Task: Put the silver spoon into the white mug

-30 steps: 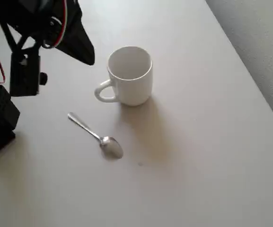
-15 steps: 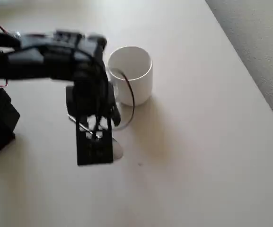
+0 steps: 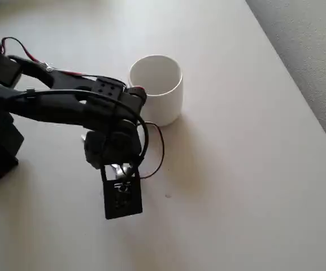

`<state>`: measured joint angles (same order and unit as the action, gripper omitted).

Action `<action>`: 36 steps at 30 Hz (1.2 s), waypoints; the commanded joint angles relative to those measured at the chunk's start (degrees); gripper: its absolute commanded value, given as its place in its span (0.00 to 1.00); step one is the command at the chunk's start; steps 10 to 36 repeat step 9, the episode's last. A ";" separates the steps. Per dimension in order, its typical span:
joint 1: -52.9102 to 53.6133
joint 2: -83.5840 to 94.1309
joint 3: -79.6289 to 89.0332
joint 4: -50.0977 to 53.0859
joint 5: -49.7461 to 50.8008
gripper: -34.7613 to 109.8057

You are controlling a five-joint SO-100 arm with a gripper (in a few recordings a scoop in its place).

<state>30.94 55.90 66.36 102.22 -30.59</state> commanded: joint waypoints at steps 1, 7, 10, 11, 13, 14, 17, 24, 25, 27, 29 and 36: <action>-0.62 -1.14 0.26 -1.41 -2.29 0.38; 0.62 -2.55 0.18 -0.88 -6.68 0.25; 0.88 -2.46 0.26 -0.53 -8.00 0.24; 0.88 -2.46 0.26 -0.53 -8.00 0.24; 0.88 -2.46 0.26 -0.53 -8.00 0.24; 0.88 -2.46 0.26 -0.53 -8.00 0.24; 0.88 -2.46 0.26 -0.53 -8.00 0.24; 0.88 -2.46 0.26 -0.53 -8.00 0.24; 0.88 -2.46 0.26 -0.53 -8.00 0.24; 0.88 -2.46 0.26 -0.53 -8.00 0.24; 0.88 -2.46 0.26 -0.53 -8.00 0.24; 0.88 -2.46 0.26 -0.53 -8.00 0.24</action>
